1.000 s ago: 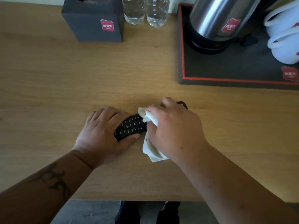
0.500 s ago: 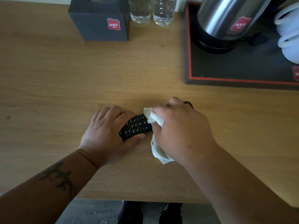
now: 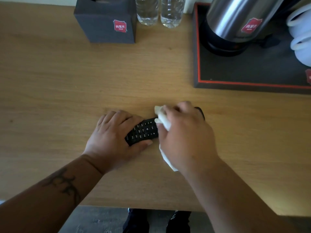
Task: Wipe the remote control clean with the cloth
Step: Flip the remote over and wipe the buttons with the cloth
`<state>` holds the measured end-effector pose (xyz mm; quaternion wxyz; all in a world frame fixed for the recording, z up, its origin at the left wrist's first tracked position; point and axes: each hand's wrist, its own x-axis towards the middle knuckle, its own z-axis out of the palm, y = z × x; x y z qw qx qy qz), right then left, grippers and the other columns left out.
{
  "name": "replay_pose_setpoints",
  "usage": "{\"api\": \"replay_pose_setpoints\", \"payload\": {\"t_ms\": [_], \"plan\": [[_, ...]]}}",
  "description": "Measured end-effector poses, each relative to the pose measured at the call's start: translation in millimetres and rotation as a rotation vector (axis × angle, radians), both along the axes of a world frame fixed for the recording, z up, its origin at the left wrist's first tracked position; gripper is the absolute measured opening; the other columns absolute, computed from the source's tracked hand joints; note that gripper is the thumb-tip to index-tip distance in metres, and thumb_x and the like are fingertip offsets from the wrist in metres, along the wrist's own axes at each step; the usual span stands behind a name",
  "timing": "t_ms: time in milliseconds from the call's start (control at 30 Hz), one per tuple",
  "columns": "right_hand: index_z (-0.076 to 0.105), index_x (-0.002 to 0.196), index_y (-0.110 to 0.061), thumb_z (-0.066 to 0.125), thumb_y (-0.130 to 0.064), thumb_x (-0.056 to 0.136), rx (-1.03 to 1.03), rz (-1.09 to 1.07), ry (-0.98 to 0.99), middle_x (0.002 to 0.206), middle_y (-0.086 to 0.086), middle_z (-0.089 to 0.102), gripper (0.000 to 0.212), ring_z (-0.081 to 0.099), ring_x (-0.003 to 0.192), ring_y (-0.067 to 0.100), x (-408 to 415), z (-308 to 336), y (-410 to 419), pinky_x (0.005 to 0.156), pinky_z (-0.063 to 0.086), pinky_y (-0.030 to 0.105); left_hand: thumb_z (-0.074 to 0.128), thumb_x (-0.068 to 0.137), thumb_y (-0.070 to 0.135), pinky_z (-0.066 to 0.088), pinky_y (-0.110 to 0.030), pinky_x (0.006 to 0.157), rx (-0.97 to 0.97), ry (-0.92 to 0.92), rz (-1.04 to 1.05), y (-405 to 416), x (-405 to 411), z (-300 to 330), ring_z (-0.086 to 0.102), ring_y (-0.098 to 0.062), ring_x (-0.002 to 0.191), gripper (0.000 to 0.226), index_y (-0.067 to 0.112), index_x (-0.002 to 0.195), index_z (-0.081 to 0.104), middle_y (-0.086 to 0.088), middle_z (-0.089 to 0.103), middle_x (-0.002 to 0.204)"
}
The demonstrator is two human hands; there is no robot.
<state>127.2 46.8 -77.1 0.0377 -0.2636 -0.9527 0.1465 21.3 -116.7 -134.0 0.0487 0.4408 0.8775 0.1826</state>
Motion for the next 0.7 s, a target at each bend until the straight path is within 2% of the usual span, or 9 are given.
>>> {"api": "replay_pose_setpoints", "payload": {"t_ms": [67,167,267,367,433,533,633,700], "plan": [[0.061,0.130,-0.020,0.063,-0.029,0.085,-0.003,0.068,-0.007,0.108,-0.003,0.055,0.046,0.052,0.089,0.013,-5,-1,-19,0.064,0.046,0.024,0.059,0.078,0.066,0.045,-0.043,0.091,0.017,0.006,0.000,0,1,-2,0.054,-0.024,0.101,0.060,0.023,0.121,0.061,0.001,0.059,0.108],[0.058,0.133,-0.015,0.061,-0.024,0.084,-0.098,0.198,0.022,0.114,0.000,0.057,0.050,0.055,0.093,0.017,-5,-2,-39,0.068,0.053,0.032,0.059,0.080,0.049,0.045,-0.041,0.088,0.058,0.009,0.022,-1,2,-3,0.057,-0.028,0.096,0.044,0.017,0.108,0.065,-0.002,0.061,0.104],[0.057,0.135,-0.020,0.064,-0.025,0.083,-0.064,0.248,0.032,0.116,-0.002,0.058,0.053,0.056,0.093,0.016,5,-5,-26,0.064,0.052,0.029,0.058,0.080,0.061,0.045,-0.041,0.090,0.041,-0.013,0.027,-2,1,-2,0.056,-0.025,0.099,0.052,0.019,0.110,0.065,-0.001,0.060,0.105],[0.062,0.130,-0.027,0.067,-0.026,0.079,0.052,0.105,0.018,0.112,-0.002,0.059,0.051,0.059,0.089,0.019,20,-11,20,0.061,0.045,0.025,0.057,0.079,0.071,0.042,-0.039,0.097,-0.005,-0.038,0.020,-1,0,0,0.052,-0.019,0.106,0.064,0.023,0.120,0.063,0.004,0.058,0.110],[0.064,0.126,-0.030,0.065,-0.026,0.078,0.091,-0.036,-0.019,0.111,0.000,0.058,0.048,0.060,0.087,0.026,29,-12,50,0.062,0.045,0.029,0.056,0.080,0.072,0.042,-0.039,0.097,-0.005,-0.052,0.016,-1,0,3,0.052,-0.017,0.106,0.064,0.024,0.122,0.061,0.006,0.058,0.111],[0.062,0.127,-0.030,0.055,-0.031,0.088,0.007,-0.207,-0.074,0.118,-0.002,0.052,0.040,0.060,0.092,0.027,37,-10,76,0.068,0.040,0.029,0.054,0.080,0.072,0.042,-0.039,0.097,-0.007,-0.057,0.016,0,0,5,0.052,-0.017,0.107,0.065,0.024,0.123,0.061,0.006,0.058,0.112],[0.060,0.130,-0.025,0.053,-0.036,0.090,-0.004,-0.175,0.071,0.119,-0.001,0.054,0.042,0.060,0.097,0.025,29,-4,65,0.071,0.045,0.031,0.054,0.080,0.072,0.043,-0.041,0.097,-0.006,-0.040,0.021,0,0,5,0.054,-0.020,0.106,0.066,0.022,0.122,0.063,0.004,0.059,0.111],[0.060,0.132,-0.022,0.052,-0.041,0.090,0.063,-0.086,0.073,0.116,0.000,0.057,0.047,0.059,0.097,0.024,20,-4,41,0.071,0.048,0.031,0.056,0.079,0.071,0.041,-0.040,0.097,-0.006,-0.020,0.023,1,1,4,0.054,-0.020,0.106,0.065,0.022,0.121,0.063,0.003,0.059,0.110]]}}
